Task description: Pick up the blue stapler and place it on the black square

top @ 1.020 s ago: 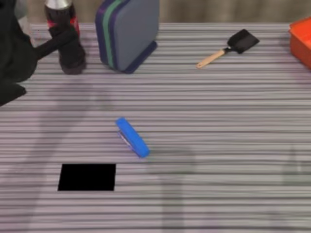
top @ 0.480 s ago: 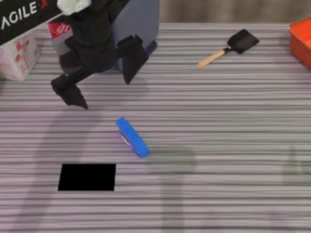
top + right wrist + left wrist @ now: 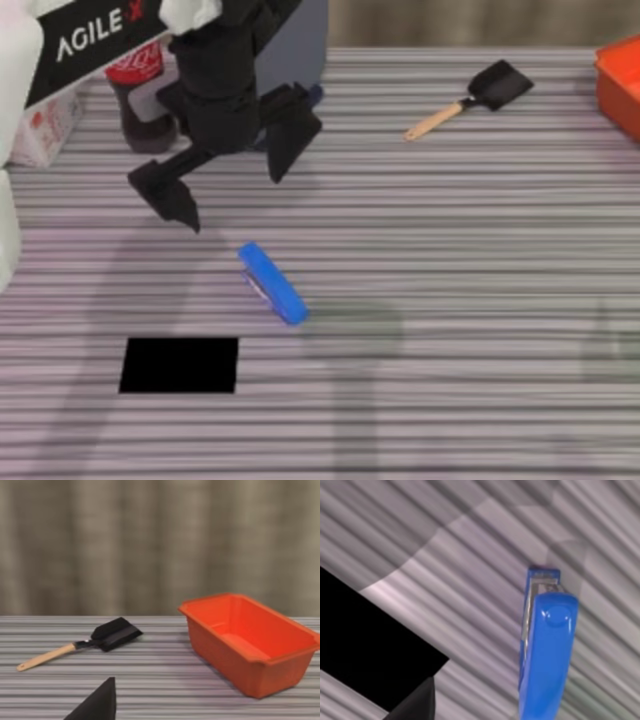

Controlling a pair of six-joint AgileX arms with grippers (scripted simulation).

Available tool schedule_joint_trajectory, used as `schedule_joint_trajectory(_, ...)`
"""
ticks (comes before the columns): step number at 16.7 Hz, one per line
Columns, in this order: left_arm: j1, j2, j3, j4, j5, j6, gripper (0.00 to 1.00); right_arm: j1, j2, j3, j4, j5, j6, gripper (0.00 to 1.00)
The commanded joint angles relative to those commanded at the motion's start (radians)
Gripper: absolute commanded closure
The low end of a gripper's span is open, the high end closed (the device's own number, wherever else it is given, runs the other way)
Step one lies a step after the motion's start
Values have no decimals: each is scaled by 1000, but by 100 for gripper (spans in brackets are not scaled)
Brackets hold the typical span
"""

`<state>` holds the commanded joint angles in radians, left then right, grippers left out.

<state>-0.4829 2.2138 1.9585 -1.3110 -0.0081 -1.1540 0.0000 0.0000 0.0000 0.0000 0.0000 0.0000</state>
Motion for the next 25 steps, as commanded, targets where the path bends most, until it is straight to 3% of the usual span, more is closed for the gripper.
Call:
schedule_joint_trajectory(4,4,8,-38,42,0,4,0,0,0,0,0,0,0,0)
schedule_joint_trajectory(11,5,77,-247,327,1,6,0,0,0,0,0,0,0,0)
schedule_joint_trajectory(16,5,83,-265,348,1,6,0,0,0,0,0,0,0,0)
schedule_joint_trajectory(25,5,83,-265,348,1,6,68,0,0,0,0,0,0,0)
